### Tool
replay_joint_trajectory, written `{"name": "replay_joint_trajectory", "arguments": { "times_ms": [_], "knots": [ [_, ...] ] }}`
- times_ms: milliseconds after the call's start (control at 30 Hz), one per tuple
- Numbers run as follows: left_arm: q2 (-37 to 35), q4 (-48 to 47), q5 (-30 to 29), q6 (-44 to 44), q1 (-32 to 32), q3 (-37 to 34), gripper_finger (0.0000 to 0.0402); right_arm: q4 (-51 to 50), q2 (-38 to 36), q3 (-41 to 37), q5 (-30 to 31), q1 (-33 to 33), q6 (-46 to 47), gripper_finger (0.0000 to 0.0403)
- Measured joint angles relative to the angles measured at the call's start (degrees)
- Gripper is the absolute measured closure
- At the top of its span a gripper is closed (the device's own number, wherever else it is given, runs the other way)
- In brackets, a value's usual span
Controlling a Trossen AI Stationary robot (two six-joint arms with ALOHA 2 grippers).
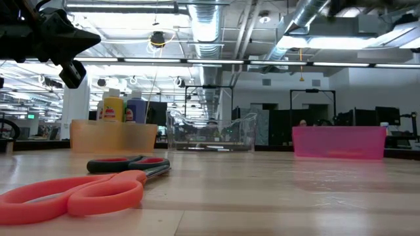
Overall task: Pick & Place Paint Supplies
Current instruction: Put the green scissor into the red bin
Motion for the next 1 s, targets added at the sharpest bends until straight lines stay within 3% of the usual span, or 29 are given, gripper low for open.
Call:
{"name": "replay_joint_trajectory", "arguments": {
  "times_ms": [167, 467, 700, 1000],
  "knots": [
    [0.02, 0.0, 0.0, -0.02, 0.0, 0.0, 0.0396, -0.04, -2.76, -12.88, -10.51, -9.62, 4.14, 0.0394],
    [0.01, -0.02, 0.01, 0.0, 0.0, 0.0, 0.0396, 9.41, 0.59, -29.52, -21.58, -15.64, 7.68, 0.0394],
    [0.02, -0.04, 0.02, -0.02, 0.0, 0.0, 0.0396, 19.84, 10.09, -33.21, -27.16, -20.53, 6.5, 0.0392],
    [0.02, -0.04, 0.0, -0.02, 0.0, 0.0, 0.0396, 24.37, 20.63, -33.19, -33.34, -26.15, 4.92, 0.038]
  ]
}}
